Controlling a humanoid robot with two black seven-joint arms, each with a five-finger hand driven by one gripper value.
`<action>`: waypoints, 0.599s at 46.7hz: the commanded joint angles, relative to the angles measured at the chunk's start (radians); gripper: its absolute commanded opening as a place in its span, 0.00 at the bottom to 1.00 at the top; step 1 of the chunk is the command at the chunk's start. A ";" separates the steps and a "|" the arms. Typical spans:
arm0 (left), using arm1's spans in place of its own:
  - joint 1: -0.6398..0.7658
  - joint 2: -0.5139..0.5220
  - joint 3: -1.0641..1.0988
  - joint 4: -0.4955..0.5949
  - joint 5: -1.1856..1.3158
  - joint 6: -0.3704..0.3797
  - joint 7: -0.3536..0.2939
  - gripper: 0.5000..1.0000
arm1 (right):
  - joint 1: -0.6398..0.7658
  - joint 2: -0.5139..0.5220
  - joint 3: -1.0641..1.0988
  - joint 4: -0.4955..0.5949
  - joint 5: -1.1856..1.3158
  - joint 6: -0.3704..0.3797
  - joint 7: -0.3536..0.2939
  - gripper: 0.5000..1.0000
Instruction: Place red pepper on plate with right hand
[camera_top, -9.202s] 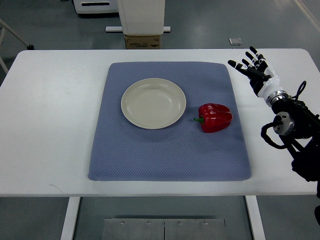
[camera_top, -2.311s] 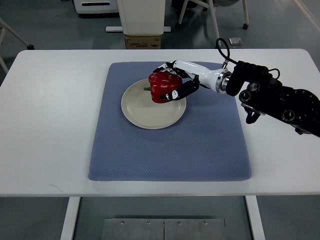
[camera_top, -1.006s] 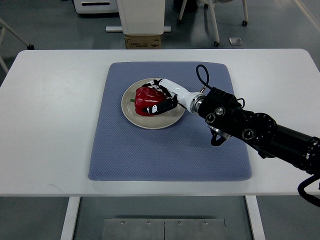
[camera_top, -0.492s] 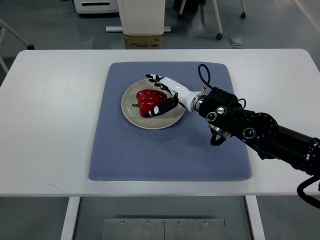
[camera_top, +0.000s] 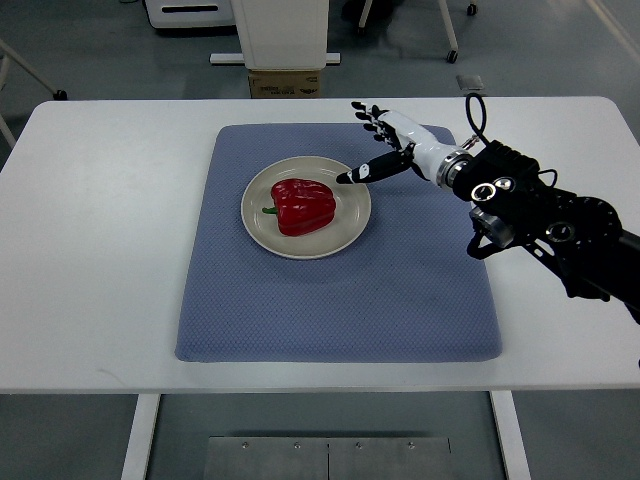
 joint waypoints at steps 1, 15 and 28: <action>-0.001 0.000 0.000 0.000 0.000 0.000 0.000 1.00 | -0.002 -0.057 0.002 0.020 0.033 0.002 0.000 0.99; -0.001 0.000 0.000 0.000 0.000 0.000 0.000 1.00 | -0.088 -0.148 0.194 0.056 0.093 0.007 -0.008 0.99; -0.001 0.000 0.000 0.000 0.000 0.000 0.000 1.00 | -0.197 -0.108 0.442 0.056 0.090 0.007 -0.071 1.00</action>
